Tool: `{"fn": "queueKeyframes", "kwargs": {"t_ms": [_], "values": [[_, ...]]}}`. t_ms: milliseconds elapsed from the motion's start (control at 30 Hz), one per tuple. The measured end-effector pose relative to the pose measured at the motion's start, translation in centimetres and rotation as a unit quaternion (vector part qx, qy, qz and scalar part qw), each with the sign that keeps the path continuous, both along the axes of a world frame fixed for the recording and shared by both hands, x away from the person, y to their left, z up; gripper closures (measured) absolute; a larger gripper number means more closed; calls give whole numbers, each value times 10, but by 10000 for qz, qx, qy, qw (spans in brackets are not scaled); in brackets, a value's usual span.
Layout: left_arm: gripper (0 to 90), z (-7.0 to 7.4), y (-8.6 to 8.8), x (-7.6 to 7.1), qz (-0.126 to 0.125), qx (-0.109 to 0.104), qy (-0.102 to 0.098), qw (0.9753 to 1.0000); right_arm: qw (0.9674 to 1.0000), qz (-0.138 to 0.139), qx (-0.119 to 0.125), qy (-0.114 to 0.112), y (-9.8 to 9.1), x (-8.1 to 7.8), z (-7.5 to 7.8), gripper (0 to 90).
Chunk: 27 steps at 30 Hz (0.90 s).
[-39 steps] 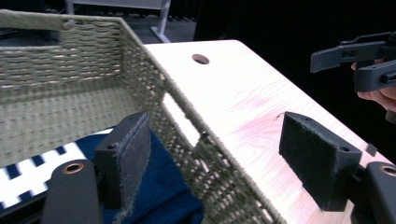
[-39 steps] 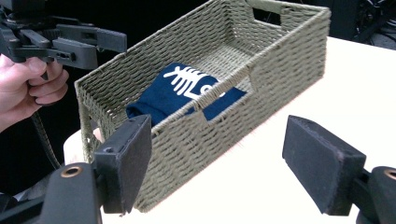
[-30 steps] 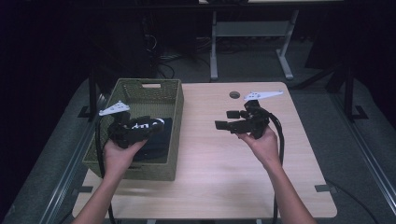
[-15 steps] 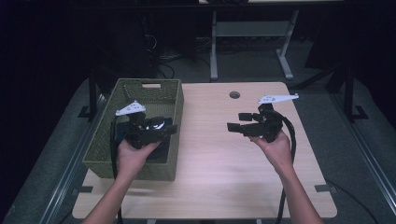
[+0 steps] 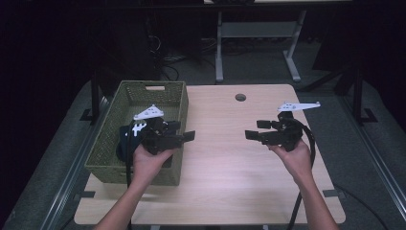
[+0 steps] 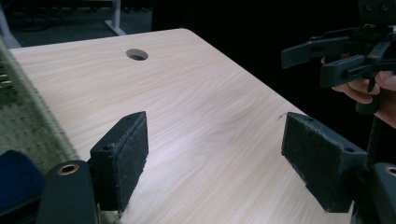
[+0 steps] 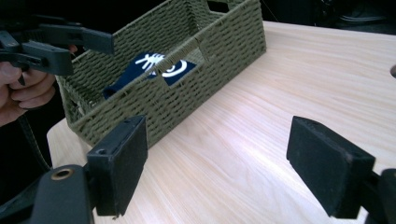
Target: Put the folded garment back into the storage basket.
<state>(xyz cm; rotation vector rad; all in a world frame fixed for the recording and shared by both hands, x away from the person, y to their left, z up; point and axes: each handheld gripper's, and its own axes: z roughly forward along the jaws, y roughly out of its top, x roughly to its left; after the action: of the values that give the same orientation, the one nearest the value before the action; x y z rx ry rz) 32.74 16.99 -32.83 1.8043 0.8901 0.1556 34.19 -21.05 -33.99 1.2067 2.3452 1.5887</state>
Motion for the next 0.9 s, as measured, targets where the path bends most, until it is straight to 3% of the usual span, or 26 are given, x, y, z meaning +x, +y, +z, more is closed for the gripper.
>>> {"fn": "queueKeyframes", "kwargs": {"t_ms": [400, 900], "values": [[222, -1, -27, -1, -227, 62, 22, 9997, 9997, -223, 28, 81, -31, -12, -8, 197], [214, -6, -53, -3, -409, 73, 36, 9991, 9987, -475, -164, 90, -65, -28, -14, 197]]}}
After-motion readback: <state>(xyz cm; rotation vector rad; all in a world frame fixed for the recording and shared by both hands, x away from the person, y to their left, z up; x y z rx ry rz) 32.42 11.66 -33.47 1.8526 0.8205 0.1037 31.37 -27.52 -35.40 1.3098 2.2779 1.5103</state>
